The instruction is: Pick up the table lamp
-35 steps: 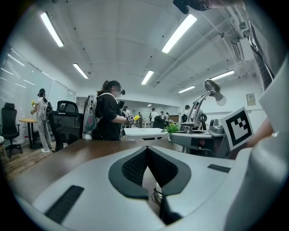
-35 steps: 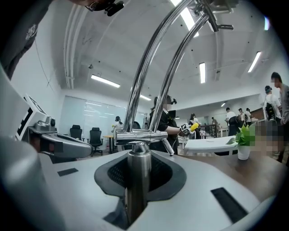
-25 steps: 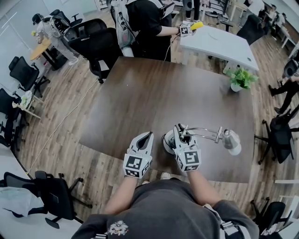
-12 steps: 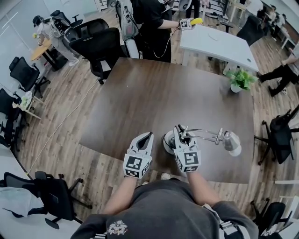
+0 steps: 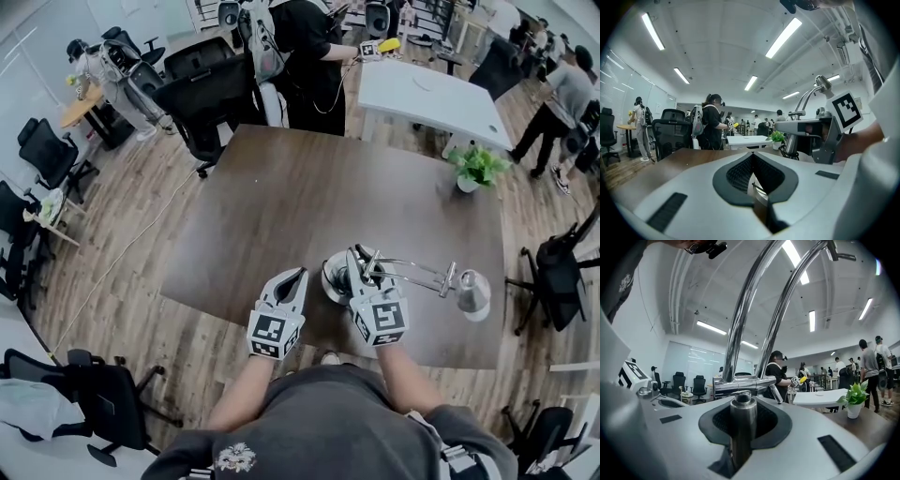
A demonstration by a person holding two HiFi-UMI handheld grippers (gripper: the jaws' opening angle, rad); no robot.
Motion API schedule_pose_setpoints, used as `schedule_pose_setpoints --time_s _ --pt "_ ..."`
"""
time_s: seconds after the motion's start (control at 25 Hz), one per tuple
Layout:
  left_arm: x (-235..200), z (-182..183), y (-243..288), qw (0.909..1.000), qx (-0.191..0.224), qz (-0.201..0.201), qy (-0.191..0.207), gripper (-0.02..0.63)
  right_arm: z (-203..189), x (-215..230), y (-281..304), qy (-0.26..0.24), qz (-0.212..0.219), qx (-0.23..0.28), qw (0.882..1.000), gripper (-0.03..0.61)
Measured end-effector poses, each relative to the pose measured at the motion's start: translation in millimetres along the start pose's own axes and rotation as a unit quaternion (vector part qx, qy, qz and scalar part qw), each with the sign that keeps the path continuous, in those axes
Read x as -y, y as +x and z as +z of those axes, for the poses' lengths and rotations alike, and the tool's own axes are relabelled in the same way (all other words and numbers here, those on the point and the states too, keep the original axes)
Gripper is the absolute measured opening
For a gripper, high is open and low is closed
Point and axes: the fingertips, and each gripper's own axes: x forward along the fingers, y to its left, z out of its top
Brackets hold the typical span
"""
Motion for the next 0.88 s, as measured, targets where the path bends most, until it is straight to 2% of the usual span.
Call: schedule_pose_setpoints --time_s 0.4,0.64,0.88 --pt "-9.4 32.2 -10.8 0.9995 0.025 -0.016 0.008 0.008 59.1 -10.4 -8.2 0.006 -0.002 0.014 1.0 0.071" --pt "-17.5 58.7 -17.4 0.9983 0.048 -0.028 -0.018 0.008 89.7 -13.0 -22.4 0.001 -0.012 0.021 1.0 0.072" --pt "-7.9 72.1 -25.4 0.9969 0.061 -0.044 -0.022 0.008 115.1 -5.3 -41.7 0.008 -0.033 0.022 0.999 0.072"
